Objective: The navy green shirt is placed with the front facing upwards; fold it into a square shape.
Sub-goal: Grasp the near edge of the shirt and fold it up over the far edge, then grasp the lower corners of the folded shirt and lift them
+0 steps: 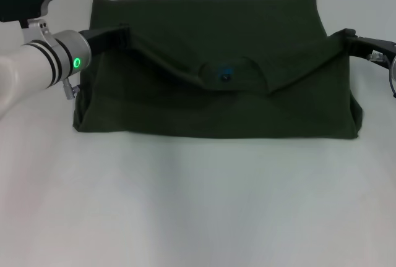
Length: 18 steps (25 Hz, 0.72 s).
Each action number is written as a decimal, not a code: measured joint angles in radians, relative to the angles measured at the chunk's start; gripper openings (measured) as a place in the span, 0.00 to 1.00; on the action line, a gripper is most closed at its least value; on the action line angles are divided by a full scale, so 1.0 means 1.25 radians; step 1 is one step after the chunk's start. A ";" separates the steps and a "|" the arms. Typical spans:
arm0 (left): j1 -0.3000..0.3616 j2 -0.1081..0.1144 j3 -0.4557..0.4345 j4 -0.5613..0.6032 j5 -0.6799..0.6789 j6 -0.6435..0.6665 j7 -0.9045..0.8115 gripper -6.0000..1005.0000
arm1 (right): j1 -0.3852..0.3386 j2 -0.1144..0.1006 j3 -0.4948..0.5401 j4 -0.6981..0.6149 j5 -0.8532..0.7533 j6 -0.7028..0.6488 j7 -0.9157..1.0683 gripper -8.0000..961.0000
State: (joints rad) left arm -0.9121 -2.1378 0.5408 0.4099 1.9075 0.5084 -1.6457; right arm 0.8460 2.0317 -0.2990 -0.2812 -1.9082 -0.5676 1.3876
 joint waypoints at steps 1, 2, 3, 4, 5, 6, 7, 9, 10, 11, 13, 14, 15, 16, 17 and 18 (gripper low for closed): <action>0.000 -0.001 0.003 0.002 0.000 0.000 0.000 0.02 | -0.001 0.000 -0.003 0.000 0.000 -0.001 0.000 0.21; 0.001 -0.003 0.006 0.005 0.000 0.000 0.000 0.02 | -0.002 0.000 -0.009 -0.001 0.000 -0.002 0.000 0.21; 0.002 -0.005 0.006 0.008 -0.001 -0.001 0.000 0.02 | -0.003 0.000 -0.017 -0.003 0.000 -0.003 0.000 0.21; 0.003 -0.008 0.006 0.011 -0.001 -0.002 -0.001 0.02 | -0.003 0.000 -0.026 -0.006 0.000 -0.004 0.000 0.21; 0.003 -0.012 0.005 0.015 -0.001 -0.003 -0.001 0.02 | -0.003 0.000 -0.034 -0.007 0.000 -0.004 0.000 0.21; 0.004 -0.014 0.004 0.017 -0.002 -0.006 -0.003 0.03 | -0.003 0.001 -0.041 -0.008 0.000 -0.004 0.001 0.21; 0.004 -0.015 0.003 0.018 -0.002 -0.007 -0.004 0.03 | -0.003 0.001 -0.045 -0.010 0.001 -0.003 0.002 0.22; 0.006 -0.016 0.000 0.024 -0.002 -0.011 -0.006 0.20 | -0.003 0.000 -0.049 -0.016 0.001 -0.004 0.003 0.22; 0.008 -0.017 -0.001 0.028 -0.002 -0.014 -0.008 0.24 | -0.004 0.000 -0.049 -0.021 0.001 -0.005 0.004 0.22; 0.010 -0.018 -0.002 0.033 -0.002 -0.016 -0.009 0.27 | -0.005 -0.001 -0.049 -0.026 0.001 -0.007 0.006 0.22; 0.018 -0.019 -0.002 0.045 -0.005 -0.015 -0.011 0.34 | -0.006 -0.004 -0.049 -0.035 0.001 -0.014 0.010 0.31; 0.023 -0.019 -0.002 0.051 -0.011 -0.013 -0.012 0.38 | -0.006 -0.005 -0.049 -0.038 0.001 -0.020 0.013 0.36; 0.029 -0.019 -0.001 0.058 -0.017 -0.009 -0.015 0.41 | -0.006 -0.008 -0.050 -0.042 0.000 -0.029 0.021 0.40; 0.035 -0.019 0.001 0.066 -0.023 -0.005 -0.019 0.46 | -0.008 -0.012 -0.057 -0.048 -0.003 -0.044 0.035 0.45; 0.044 -0.019 0.002 0.077 -0.028 0.009 -0.026 0.50 | -0.011 -0.015 -0.064 -0.052 -0.006 -0.058 0.051 0.58; 0.058 -0.019 0.004 0.091 -0.030 0.032 -0.033 0.55 | -0.027 -0.025 -0.096 -0.069 -0.011 -0.109 0.100 0.70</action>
State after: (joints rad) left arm -0.8396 -2.1614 0.5457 0.5241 1.8696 0.5484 -1.6866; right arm 0.8125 2.0010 -0.4194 -0.3676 -1.9215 -0.7044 1.5130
